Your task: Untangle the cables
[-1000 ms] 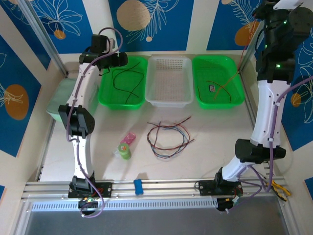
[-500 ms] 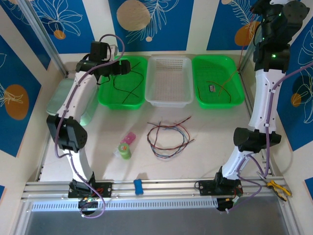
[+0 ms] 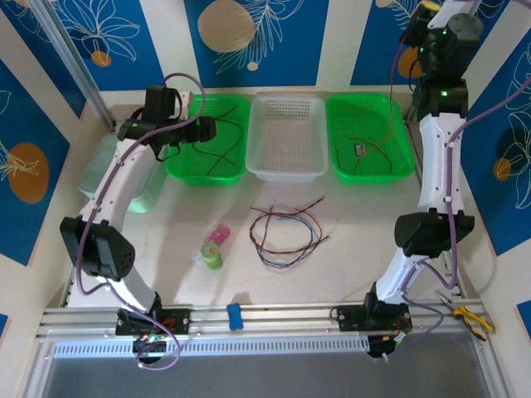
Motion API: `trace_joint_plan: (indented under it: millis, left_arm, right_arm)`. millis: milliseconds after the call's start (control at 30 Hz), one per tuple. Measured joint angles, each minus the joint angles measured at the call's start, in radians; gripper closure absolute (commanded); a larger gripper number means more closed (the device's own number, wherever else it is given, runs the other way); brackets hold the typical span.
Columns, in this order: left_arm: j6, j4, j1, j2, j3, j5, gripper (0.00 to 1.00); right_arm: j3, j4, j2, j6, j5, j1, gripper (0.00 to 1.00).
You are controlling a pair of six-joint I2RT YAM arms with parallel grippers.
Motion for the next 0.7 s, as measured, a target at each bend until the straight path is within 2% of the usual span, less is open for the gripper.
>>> trace_joint_plan:
  millis: [133, 367, 500, 700]
  left_arm:
    - [-0.015, 0.006, -0.016, -0.077, -0.072, -0.006, 0.15]
    - [-0.019, 0.02, -0.039, -0.167, -0.168, -0.022, 0.15]
    - [-0.024, 0.019, -0.04, -0.186, -0.198, -0.029, 0.15]
    - [-0.035, 0.02, -0.043, -0.211, -0.235, -0.033, 0.15]
  right_arm:
    - [-0.177, 0.014, -0.028, 0.027, 0.007, -0.003, 1.0]
    - [-0.548, 0.108, -0.167, 0.051, 0.002, 0.009, 1.0]
    - [-0.626, 0.144, -0.194, 0.072, -0.056, 0.011, 1.0]
    - [-0.587, 0.122, -0.165, 0.101, -0.198, 0.008, 1.0]
